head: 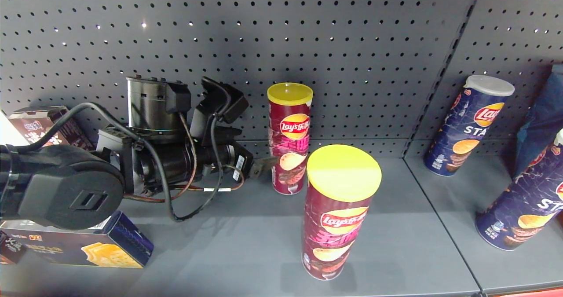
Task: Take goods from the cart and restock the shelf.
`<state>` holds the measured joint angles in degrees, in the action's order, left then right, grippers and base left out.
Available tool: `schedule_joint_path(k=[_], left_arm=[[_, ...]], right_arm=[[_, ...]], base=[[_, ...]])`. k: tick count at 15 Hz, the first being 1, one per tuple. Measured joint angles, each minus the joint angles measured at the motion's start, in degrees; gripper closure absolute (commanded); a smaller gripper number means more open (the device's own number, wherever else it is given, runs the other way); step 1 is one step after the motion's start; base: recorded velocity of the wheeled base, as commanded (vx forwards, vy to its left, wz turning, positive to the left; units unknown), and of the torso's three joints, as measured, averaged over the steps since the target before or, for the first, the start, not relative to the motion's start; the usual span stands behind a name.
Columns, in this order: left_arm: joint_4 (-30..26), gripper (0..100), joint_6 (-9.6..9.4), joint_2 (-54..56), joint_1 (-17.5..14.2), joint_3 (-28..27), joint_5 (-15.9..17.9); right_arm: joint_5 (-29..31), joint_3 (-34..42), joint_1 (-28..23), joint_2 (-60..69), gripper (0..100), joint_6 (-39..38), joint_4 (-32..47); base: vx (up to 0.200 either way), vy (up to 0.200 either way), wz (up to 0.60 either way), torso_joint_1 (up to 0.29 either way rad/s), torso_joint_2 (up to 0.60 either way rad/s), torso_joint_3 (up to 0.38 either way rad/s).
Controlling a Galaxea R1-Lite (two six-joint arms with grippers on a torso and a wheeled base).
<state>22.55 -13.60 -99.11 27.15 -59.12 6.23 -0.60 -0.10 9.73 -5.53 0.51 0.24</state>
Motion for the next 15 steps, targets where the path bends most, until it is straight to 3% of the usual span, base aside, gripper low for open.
schedule_joint_path(k=[6, 10, 15], left_arm=[[-0.06, 0, -1.72, 3.99, -0.5, 3.45, -1.72], [-0.22, 0, -1.74, 5.97, -0.89, 6.24, -11.42], [-0.44, 0, -1.61, 5.49, 0.09, 5.74, -16.98]], right_arm=[[0.0, 0.0, 0.0, 0.0, 0, 0.0, 0.0], [0.0, 0.0, 0.0, 0.0, 0, 0.0, 0.0], [0.0, 0.0, 0.0, 0.0, 0, 0.0, 0.02]], base=[[0.0, 0.0, 0.0, 0.0, 0.0, 0.0], [0.0, 0.0, 0.0, 0.0, 0.0, 0.0], [0.0, 0.0, 0.0, 0.0, 0.0, 0.0]])
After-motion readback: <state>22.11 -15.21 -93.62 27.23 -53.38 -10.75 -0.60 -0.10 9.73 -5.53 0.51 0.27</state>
